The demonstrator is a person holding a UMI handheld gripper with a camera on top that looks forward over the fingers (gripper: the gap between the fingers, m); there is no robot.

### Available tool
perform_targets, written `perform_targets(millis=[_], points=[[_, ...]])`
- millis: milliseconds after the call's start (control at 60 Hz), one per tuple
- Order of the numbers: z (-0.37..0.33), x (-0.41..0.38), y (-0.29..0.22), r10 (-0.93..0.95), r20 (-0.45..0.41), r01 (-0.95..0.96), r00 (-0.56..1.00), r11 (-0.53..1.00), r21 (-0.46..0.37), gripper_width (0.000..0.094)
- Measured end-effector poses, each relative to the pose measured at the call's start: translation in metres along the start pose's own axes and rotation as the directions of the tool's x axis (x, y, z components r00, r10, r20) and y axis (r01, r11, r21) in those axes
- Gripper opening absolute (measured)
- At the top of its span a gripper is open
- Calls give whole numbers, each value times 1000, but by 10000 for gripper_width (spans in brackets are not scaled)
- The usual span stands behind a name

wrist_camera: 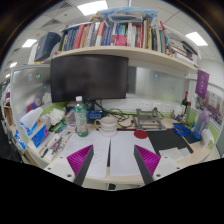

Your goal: Pour water

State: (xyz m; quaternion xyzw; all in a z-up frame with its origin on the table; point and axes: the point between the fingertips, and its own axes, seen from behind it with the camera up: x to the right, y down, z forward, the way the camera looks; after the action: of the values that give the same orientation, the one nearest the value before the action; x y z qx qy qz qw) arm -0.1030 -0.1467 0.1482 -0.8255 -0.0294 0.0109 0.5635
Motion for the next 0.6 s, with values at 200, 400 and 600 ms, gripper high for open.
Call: perform_targets(millis=[200, 400, 600], points=[[72, -96, -12, -18, 134, 13, 991, 999, 40, 851], [175, -159, -37, 9, 147, -18, 989, 998, 63, 856], [259, -173, -51, 24, 72, -30, 997, 997, 76, 848]])
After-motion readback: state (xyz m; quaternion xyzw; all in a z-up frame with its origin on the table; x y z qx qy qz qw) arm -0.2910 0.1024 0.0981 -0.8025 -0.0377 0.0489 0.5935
